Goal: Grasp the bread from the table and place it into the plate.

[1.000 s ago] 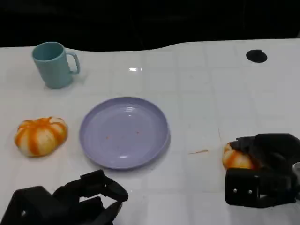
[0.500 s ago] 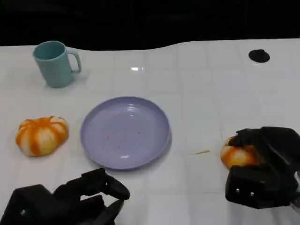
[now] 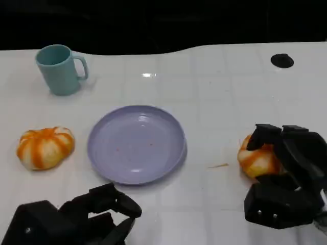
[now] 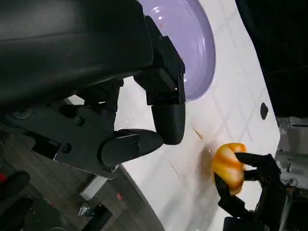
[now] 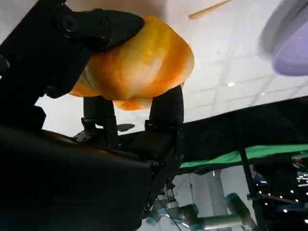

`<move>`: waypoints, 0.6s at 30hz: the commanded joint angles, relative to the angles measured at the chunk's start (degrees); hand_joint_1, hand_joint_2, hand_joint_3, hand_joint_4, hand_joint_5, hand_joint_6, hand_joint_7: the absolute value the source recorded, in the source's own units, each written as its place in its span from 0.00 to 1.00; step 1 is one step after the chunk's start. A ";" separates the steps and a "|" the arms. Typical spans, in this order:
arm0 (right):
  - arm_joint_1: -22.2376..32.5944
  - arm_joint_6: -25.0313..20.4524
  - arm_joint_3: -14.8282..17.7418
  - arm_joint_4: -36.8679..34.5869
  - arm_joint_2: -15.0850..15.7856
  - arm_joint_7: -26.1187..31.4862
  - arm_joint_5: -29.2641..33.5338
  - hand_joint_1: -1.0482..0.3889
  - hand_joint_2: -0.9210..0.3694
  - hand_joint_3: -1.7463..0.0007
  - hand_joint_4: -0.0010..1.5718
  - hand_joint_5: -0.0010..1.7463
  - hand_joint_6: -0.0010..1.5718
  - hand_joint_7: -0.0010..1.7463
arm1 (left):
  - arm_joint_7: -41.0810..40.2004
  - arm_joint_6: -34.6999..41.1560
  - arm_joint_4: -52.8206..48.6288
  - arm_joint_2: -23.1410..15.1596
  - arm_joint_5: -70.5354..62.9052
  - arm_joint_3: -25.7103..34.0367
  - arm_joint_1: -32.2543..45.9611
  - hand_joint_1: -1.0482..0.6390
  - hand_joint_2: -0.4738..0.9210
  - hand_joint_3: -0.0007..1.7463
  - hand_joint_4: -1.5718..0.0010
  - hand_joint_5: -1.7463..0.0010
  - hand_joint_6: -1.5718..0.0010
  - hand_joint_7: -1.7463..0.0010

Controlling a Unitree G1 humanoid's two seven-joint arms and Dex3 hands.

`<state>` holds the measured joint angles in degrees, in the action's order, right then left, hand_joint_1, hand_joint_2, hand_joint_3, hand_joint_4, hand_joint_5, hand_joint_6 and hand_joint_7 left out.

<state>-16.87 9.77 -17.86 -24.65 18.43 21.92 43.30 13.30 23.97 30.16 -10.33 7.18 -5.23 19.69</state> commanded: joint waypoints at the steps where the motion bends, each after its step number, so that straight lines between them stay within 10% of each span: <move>1: -0.59 2.64 0.27 2.27 -0.21 0.41 -1.65 0.66 0.45 0.31 0.59 1.00 0.48 0.94 | -0.52 0.58 0.81 -0.08 0.13 0.35 -0.01 0.47 0.91 0.37 0.57 0.00 0.61 0.26; 11: -2.49 6.33 -0.14 5.00 -4.77 -1.28 -4.39 0.64 0.52 0.23 0.61 1.00 0.57 0.79 | -0.34 -0.07 0.73 -0.10 -0.46 0.13 0.33 0.47 0.92 0.38 0.58 0.00 0.61 0.25; 18: -5.50 7.15 -1.11 3.91 -8.06 -3.60 -5.70 0.65 0.53 0.21 0.63 1.00 0.54 0.90 | -0.26 -0.03 0.94 0.02 -0.17 0.23 0.41 0.47 0.91 0.39 0.57 0.00 0.61 0.25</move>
<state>-20.63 16.14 -18.44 -20.48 10.94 19.13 38.55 13.30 24.34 30.63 -9.84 7.19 -5.22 19.82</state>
